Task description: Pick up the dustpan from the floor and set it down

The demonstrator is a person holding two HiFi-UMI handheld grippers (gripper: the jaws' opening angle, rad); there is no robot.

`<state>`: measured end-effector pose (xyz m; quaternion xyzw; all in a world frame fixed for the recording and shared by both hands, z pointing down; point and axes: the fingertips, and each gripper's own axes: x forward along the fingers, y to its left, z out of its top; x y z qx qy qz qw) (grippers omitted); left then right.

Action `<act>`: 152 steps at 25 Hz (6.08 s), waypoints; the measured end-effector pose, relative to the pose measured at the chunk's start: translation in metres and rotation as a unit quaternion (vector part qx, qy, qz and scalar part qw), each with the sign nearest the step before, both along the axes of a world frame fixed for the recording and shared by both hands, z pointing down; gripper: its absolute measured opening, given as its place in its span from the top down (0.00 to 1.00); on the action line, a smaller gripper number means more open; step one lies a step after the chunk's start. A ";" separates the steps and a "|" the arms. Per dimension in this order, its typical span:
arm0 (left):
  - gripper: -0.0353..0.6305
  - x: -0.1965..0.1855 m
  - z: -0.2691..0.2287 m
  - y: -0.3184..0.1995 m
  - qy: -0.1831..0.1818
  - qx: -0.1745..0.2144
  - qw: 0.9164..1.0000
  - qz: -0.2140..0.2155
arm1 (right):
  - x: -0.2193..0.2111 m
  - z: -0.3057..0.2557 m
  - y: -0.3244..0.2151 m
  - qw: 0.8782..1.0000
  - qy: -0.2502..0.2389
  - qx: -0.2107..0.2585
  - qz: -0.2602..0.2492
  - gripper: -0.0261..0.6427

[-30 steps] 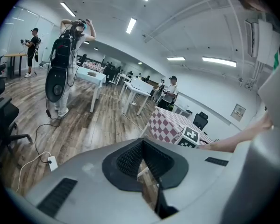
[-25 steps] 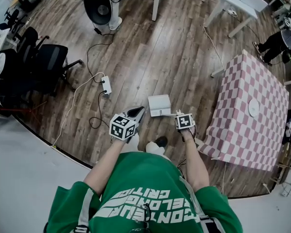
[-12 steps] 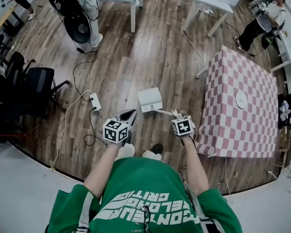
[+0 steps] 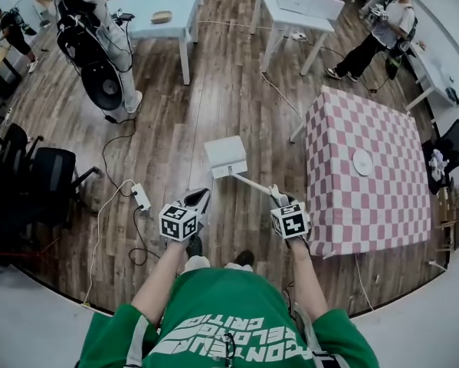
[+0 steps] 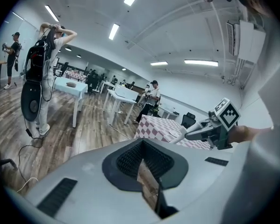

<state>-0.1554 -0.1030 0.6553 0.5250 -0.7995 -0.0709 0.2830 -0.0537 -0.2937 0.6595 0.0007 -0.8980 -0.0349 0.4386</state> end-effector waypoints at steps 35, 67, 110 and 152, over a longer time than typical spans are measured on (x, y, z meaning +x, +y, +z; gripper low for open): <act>0.94 -0.003 -0.038 -0.046 -0.053 0.010 0.996 0.077 | 0.043 -0.068 -0.024 0.994 -0.071 0.019 0.087 0.80; 0.94 0.002 -0.032 -0.034 -0.053 0.012 0.997 0.063 | 0.043 -0.058 -0.022 0.994 -0.063 0.015 0.083 0.80; 0.94 -0.009 -0.020 0.051 -0.036 0.001 0.999 -0.023 | 0.038 0.080 0.001 0.996 0.069 -0.011 0.056 0.80; 0.94 0.002 -0.012 0.074 -0.029 -0.022 0.999 -0.038 | 0.047 0.220 -0.012 0.982 0.165 -0.035 0.087 0.80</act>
